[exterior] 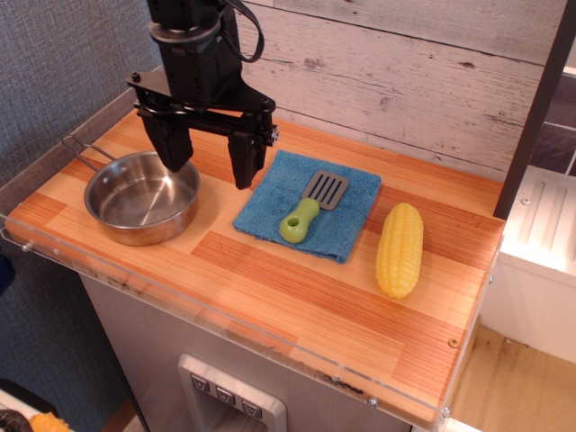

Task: Put the corn to the right of the napkin.

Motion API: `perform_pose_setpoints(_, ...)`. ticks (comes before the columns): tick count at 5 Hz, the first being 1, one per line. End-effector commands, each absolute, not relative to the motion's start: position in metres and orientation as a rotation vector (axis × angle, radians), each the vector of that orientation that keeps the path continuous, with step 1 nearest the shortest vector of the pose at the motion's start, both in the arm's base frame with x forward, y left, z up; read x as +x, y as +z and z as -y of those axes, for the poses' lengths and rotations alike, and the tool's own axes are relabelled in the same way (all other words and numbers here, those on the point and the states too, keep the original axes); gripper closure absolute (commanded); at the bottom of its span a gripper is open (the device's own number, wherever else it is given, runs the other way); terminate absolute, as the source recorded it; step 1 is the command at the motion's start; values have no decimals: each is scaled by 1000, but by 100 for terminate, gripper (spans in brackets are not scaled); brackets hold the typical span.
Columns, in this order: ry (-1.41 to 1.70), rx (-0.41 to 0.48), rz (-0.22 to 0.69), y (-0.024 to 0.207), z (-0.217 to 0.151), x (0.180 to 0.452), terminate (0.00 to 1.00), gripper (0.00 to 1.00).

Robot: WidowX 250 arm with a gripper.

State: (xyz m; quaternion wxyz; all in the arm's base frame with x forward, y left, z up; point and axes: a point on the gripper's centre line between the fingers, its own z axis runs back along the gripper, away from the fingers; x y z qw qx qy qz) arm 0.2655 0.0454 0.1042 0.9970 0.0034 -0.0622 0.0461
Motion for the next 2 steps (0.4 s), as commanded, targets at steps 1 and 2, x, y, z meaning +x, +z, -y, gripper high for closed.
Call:
perform_pose_setpoints(1,51,31,130,115,-47,262,0,0)
perform_pose_setpoints(2,51,31,130,115,-47,262,100,0)
